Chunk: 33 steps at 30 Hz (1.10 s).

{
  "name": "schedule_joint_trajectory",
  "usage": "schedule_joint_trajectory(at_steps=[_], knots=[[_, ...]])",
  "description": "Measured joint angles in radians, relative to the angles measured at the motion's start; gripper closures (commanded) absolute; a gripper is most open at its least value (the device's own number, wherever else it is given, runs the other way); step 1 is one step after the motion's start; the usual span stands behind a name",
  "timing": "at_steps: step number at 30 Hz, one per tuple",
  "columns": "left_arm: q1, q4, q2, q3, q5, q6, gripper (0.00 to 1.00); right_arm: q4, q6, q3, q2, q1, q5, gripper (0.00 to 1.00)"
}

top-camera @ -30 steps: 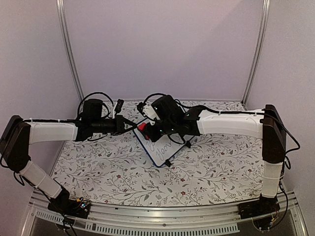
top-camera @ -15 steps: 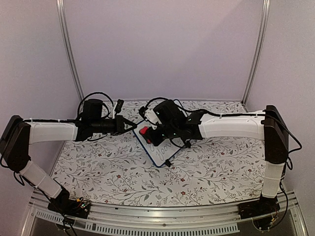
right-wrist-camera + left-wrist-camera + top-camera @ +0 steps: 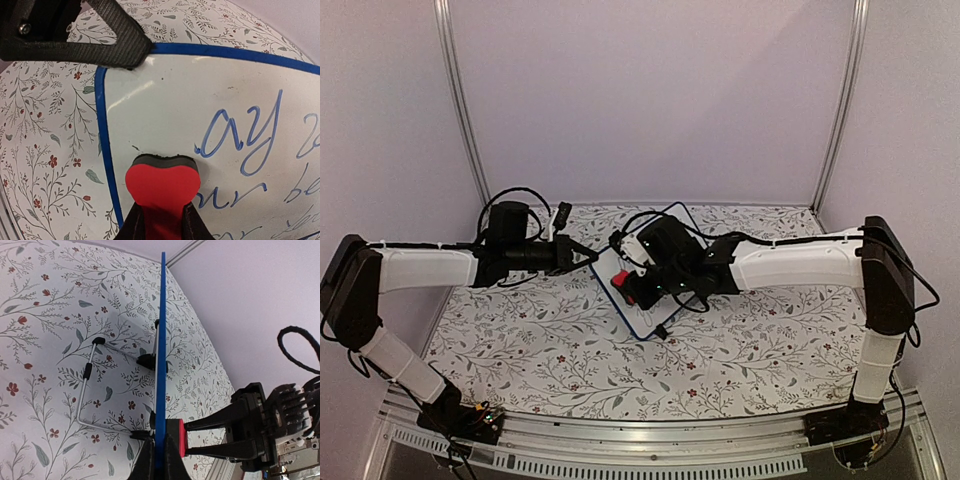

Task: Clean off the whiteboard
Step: Erase the whiteboard at the center of the board.

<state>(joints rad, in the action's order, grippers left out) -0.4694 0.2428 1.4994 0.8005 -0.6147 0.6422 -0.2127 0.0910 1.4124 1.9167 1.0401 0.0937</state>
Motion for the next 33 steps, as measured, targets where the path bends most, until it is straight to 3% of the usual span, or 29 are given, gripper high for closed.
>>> schedule_joint_trajectory(at_steps=[16,33], knots=[[0.0,0.006,0.0,0.0,-0.006,0.002,1.0,-0.058,-0.026,0.149,0.041,0.001,0.005,0.9],[0.001,0.007,0.005,0.0,-0.007,0.001,1.0,-0.02,0.002,-0.074,-0.031,0.011,0.008,0.91]])
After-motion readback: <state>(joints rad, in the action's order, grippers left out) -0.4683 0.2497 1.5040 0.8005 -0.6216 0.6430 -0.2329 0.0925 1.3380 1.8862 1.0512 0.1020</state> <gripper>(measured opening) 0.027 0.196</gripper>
